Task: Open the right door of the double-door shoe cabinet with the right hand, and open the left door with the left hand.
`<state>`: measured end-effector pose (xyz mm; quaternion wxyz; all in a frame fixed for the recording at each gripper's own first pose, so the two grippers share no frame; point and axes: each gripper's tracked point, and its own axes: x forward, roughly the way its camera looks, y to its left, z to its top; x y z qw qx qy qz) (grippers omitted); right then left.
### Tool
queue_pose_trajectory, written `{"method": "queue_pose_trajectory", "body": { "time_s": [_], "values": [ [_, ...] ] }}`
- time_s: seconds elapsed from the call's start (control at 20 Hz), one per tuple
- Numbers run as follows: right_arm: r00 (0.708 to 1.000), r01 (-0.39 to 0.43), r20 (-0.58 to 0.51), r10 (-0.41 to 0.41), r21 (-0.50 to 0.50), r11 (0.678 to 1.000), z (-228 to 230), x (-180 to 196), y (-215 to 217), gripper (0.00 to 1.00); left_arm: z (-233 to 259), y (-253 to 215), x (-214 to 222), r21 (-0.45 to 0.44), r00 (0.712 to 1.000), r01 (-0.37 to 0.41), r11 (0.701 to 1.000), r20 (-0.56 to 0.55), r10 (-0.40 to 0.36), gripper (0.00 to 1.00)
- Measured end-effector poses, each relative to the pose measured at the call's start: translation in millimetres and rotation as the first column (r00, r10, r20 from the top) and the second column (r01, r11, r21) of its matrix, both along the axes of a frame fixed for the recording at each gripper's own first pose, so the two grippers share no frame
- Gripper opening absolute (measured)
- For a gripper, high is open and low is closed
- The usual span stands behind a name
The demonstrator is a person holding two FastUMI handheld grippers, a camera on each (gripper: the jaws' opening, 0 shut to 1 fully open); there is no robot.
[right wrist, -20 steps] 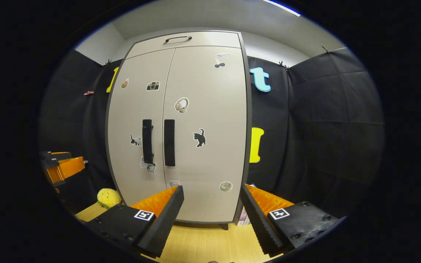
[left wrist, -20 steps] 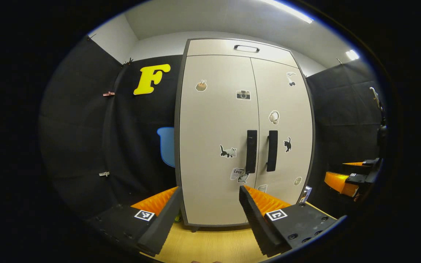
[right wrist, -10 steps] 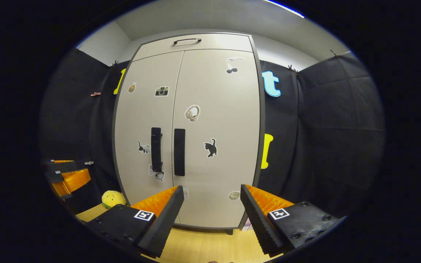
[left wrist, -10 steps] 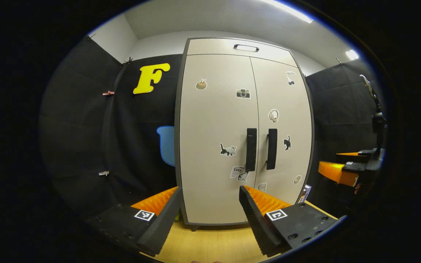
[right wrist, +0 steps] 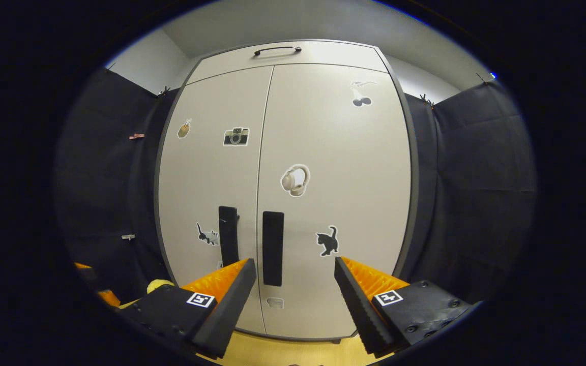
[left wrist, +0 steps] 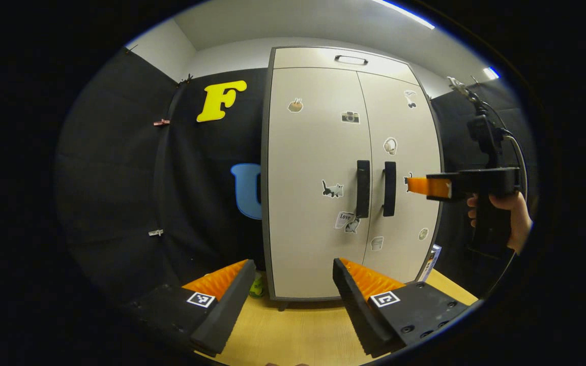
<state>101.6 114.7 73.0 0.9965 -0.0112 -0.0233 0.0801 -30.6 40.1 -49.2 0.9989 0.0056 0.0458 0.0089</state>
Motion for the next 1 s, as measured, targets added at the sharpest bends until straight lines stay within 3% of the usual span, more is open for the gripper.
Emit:
{"method": "queue_pose_trajectory", "body": {
  "time_s": [0.4, 0.5, 0.65, 0.8, 0.95, 1.0],
  "values": [
    [0.999, 0.029, -0.027, -0.030, -0.026, 0.999, 6.6, 64.6, 26.6, 0.98, -21.8, 28.4, -13.9, -0.046, 0.998, -0.036, 0.998, -0.052, 0.034, 0.95],
    [0.998, 0.046, -0.037, -0.047, -0.038, 0.998, 1.8, 75.0, 29.0, 0.96, -31.2, 24.1, -15.8, -0.052, 0.995, -0.006, 0.999, -0.096, 0.001, 0.95],
    [0.994, 0.056, -0.092, -0.057, -0.012, 0.998, -12.6, 86.6, 33.5, 0.82, -27.1, 26.7, -16.4, -0.051, 0.996, 0.012, 0.999, -0.091, -0.017, 0.95],
    [0.992, 0.080, -0.094, -0.080, -0.004, 0.997, -12.3, 91.3, 34.8, 0.59, -27.6, 31.8, -18.9, -0.045, 0.996, 0.014, 0.999, -0.088, -0.018, 0.95],
    [0.990, 0.081, -0.113, -0.079, 0.017, 0.997, -17.3, 92.1, 42.4, 0.55, -29.7, 34.7, -21.0, -0.046, 0.995, 0.019, 0.999, -0.092, -0.023, 0.95],
    [0.990, 0.077, -0.122, -0.072, 0.033, 0.996, -15.1, 91.1, 38.6, 0.37, -30.3, 35.3, -22.5, -0.048, 0.995, 0.023, 0.999, -0.092, -0.027, 0.95]
  ]
}}
